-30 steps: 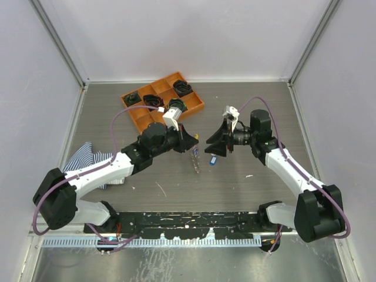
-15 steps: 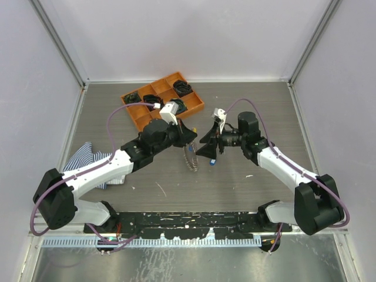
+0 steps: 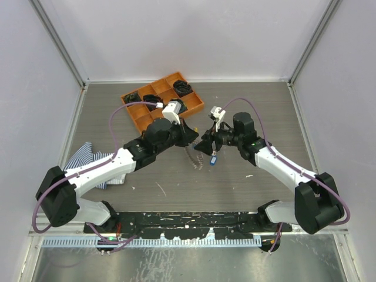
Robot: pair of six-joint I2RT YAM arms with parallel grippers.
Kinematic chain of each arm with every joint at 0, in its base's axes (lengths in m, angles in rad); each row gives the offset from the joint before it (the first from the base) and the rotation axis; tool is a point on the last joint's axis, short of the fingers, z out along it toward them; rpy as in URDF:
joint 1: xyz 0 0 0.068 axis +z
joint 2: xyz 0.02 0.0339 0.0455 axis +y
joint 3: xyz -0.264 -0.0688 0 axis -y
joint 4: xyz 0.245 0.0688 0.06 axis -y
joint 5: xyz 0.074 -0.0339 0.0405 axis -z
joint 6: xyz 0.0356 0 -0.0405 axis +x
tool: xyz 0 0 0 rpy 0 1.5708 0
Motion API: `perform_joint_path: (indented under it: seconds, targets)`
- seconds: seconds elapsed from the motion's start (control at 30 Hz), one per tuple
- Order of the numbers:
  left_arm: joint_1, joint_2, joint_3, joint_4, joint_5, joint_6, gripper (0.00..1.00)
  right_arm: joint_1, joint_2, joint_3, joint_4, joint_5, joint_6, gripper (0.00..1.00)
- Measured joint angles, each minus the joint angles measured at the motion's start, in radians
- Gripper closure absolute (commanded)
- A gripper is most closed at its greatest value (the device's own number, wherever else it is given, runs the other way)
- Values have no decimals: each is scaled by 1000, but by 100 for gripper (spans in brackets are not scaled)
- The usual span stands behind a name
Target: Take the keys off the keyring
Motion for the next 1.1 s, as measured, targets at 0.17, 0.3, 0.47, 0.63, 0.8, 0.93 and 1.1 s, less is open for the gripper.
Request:
perform_joint_path:
  seconds: [0.17,0.3,0.47,0.63,0.8,0.93,1.1]
  targets:
    - [0,0,4,-2,-3,2,100,-14,0,6,-8,50,10,43]
    - [0,0,5,-1,-3,6,100,-44,-1,9,-11,38,15,47]
    - [-1,-1,5,0,3,21,100,-58,-3,9,-10,-9,18,48]
    - [-1,-5,5,1,19,28,100,-63,-12,9,-11,-50,17,48]
    - [0,-17,2,8,35,28,100,-81,-28,20,-22,-87,7,46]
    - [1,-39,-11,26,39,27,100,-98,-45,29,-42,-116,-13,45]
    - [4,-68,-61,78,51,25,100,-108,-54,58,-102,-161,-79,43]
